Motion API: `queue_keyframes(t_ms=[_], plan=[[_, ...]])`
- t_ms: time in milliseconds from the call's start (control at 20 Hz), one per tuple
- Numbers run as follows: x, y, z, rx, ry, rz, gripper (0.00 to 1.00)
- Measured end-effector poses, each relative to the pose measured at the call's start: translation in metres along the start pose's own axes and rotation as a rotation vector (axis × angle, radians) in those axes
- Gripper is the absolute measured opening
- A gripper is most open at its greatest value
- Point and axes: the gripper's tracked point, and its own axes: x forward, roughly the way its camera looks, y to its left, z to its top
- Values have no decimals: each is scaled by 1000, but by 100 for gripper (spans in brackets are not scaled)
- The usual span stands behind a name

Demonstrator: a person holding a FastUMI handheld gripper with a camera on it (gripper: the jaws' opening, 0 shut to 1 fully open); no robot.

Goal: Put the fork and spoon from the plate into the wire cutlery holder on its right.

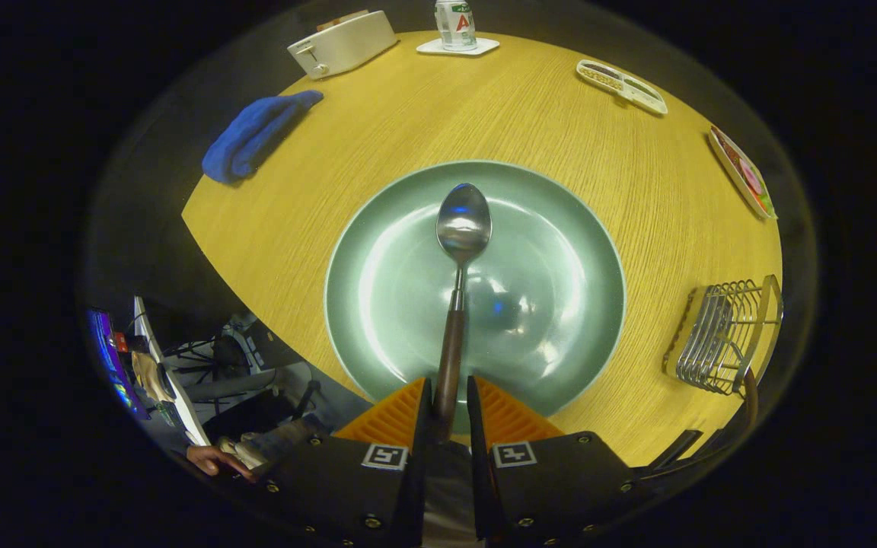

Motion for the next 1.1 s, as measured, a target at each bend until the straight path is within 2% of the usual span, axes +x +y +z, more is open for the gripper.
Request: queue_keyframes(t_ms=[250, 300, 500, 650, 700, 900, 1100], plan=[[12, -6, -7, -2, 33, -12, 26], [7, -3, -7, -16, 52, 11, 11], [-8, -11, -6, -96, 41, 18, 11], [-20, -15, -4, -88, 10, 42, 11], [-17, -16, -2, -90, 12, 41, 2], [-33, -26, -8, -76, 16, 31, 2], [-79, -27, -28, -112, 51, 62, 2]])
